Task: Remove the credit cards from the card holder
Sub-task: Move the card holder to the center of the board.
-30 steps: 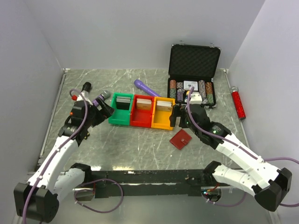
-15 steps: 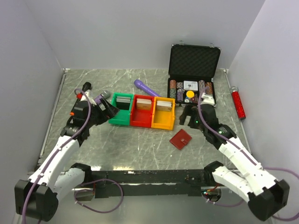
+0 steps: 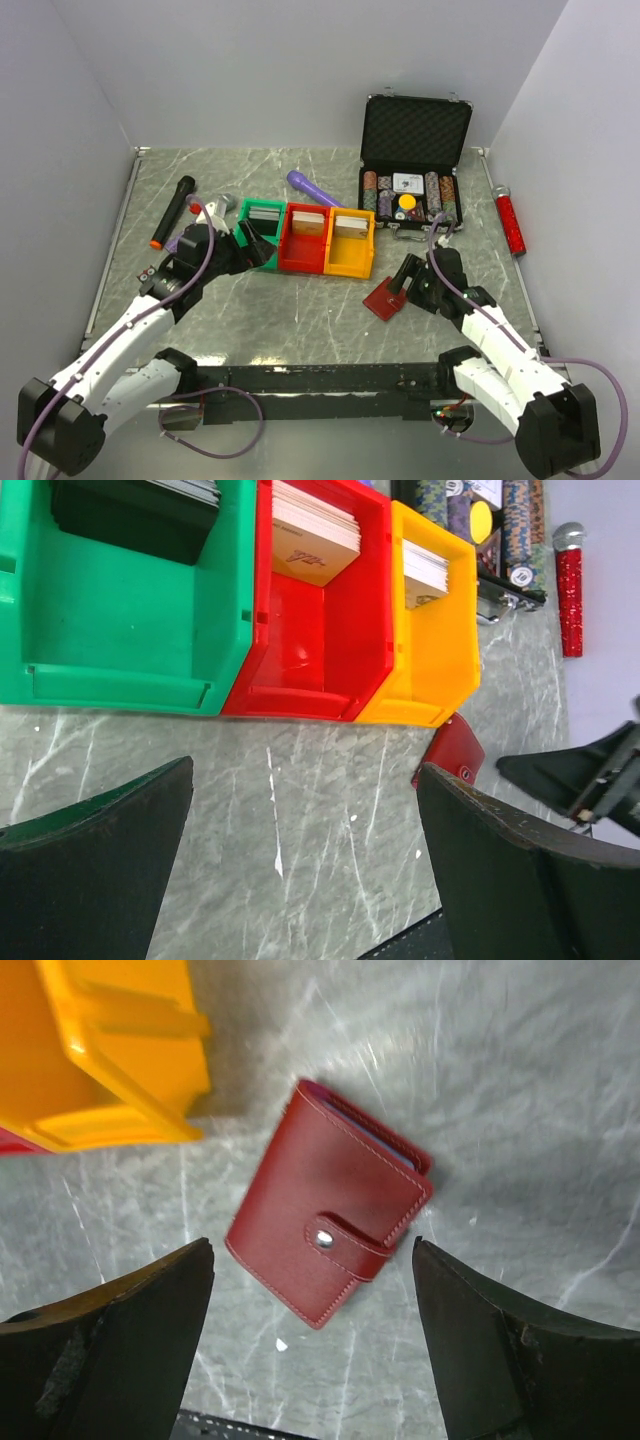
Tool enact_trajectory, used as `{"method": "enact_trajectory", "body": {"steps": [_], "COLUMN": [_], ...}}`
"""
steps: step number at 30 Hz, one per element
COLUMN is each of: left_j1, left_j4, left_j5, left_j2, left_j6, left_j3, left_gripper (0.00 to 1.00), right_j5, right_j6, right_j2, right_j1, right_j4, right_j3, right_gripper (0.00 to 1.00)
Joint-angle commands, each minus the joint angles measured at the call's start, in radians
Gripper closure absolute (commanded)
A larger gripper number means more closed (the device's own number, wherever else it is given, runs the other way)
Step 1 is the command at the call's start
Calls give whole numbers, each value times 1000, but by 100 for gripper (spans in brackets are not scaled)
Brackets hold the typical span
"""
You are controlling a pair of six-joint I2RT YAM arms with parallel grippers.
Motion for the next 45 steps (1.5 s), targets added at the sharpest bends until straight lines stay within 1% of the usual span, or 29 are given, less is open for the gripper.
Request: {"method": "enact_trajectory", "body": {"steps": [1, 8, 17, 22, 25, 28, 30, 31, 32, 34, 35, 37, 38, 40, 41, 44, 45], "left_j1": [-11, -18, -28, -41, -60, -83, -96, -104, -112, -123, -129, -144, -150, -167, -176, -207, -215], "left_j4": [57, 50, 52, 55, 55, 50, 46, 40, 38, 35, 34, 34, 34, 32, 35, 43, 47], "left_j5": [-13, -22, -25, -16, -22, -34, -45, -51, -56, -60, -60, -60, -60, -60, -89, -90, -82], "left_j2": [-39, -42, -42, -35, -36, -39, -44, -45, -50, -59, -65, -79, -85, -94, -99, -102, -94], "left_j6": [-7, -13, -22, -16, -14, -21, -27, -30, -33, -39, -44, -53, -54, -62, -65, -61, -56], "left_j3": [-14, -19, -30, -28, -28, -36, -37, -40, -42, -48, -54, -62, -66, -73, -79, -91, -93], "left_gripper": [1, 1, 1, 1, 1, 1, 1, 1, 1, 1, 1, 1, 1, 2, 2, 4, 6], "right_j5": [-43, -39, -72, -80, -80, -72, -88, -89, -91, -105, -108, -97, -91, -74, -71, -57, -57], "right_j6": [46, 46, 43, 25, -9, -49, -59, -66, -72, -76, -73, -63, -53, -34, -21, 17, 29], "right_j2": [-9, 31, 76, 118, 170, 227, 255, 267, 273, 289, 290, 293, 286, 277, 273, 264, 263], "right_j1": [-13, -39, -96, -107, -107, -105, -102, -97, -93, -79, -68, -36, -9, 37, 60, 131, 154], "right_j4": [67, 83, 116, 132, 133, 121, 115, 106, 99, 93, 92, 81, 76, 67, 66, 69, 70], "right_j3": [-35, -69, -93, -90, -73, -49, -38, -32, -27, -24, -23, -21, -24, -27, -32, -49, -53], "right_gripper": [14, 19, 30, 30, 29, 30, 32, 33, 36, 39, 43, 46, 50, 51, 52, 52, 52]}}
